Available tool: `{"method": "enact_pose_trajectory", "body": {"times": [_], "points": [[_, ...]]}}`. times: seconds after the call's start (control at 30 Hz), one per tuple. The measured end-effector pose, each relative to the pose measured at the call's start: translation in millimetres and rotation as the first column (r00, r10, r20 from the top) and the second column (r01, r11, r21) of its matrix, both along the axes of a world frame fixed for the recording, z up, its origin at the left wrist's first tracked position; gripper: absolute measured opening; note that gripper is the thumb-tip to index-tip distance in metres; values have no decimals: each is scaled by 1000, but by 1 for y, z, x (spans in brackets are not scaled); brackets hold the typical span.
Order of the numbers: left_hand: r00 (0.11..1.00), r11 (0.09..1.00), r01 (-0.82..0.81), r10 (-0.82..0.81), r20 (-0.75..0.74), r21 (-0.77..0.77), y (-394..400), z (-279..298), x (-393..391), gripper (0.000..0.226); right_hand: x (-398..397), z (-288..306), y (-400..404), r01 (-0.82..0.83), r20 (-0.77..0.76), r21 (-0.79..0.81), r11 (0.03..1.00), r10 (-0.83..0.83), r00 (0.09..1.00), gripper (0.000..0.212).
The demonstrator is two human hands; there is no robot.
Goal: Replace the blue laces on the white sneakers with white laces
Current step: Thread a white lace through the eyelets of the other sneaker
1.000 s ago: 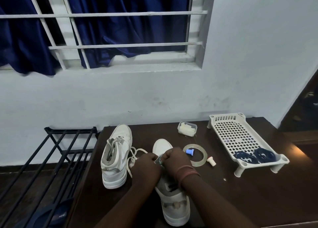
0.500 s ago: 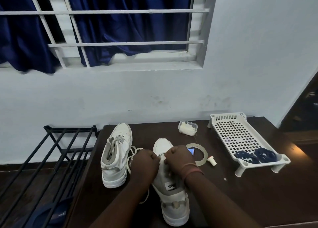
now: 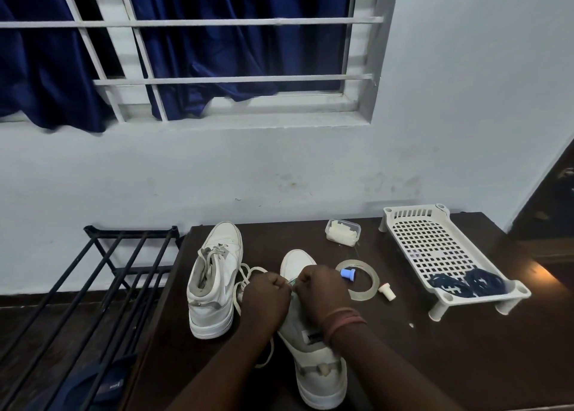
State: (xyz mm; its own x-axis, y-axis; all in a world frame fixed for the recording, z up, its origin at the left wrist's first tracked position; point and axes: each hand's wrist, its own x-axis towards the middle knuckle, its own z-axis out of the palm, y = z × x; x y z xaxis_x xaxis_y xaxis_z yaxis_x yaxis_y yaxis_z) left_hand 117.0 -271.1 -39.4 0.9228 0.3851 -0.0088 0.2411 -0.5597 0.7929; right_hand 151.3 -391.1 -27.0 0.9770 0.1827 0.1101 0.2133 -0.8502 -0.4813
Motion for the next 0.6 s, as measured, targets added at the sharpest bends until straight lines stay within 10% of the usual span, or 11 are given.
{"method": "enact_pose_trajectory", "body": {"times": [0.17,0.3,0.37,0.47,0.5,0.6], "points": [[1000,998,-24,24,5,-64,-5,7,-4,12,-6,0,5,-45,32,-31,999,46,998,14],[998,997,-56,56,-4,-45,-4,11,-7,7,4,33,-8,162,44,247,956,-178,983,12],[998,997,-55,54,-16,-55,-3,12,-8,6,18,63,-26,319,-85,607,727,-340,936,13],[998,994,-62,60,-28,-89,-4,13,-9,7,25,93,-46,357,-343,932,55,-176,923,14],[998,994,-62,60,-24,-91,-5,13,-9,8,25,93,-48,367,-350,926,90,-157,923,12],[998,995,-59,59,-8,-80,-6,14,-10,5,22,63,-40,316,-238,655,687,-209,949,13]]}}
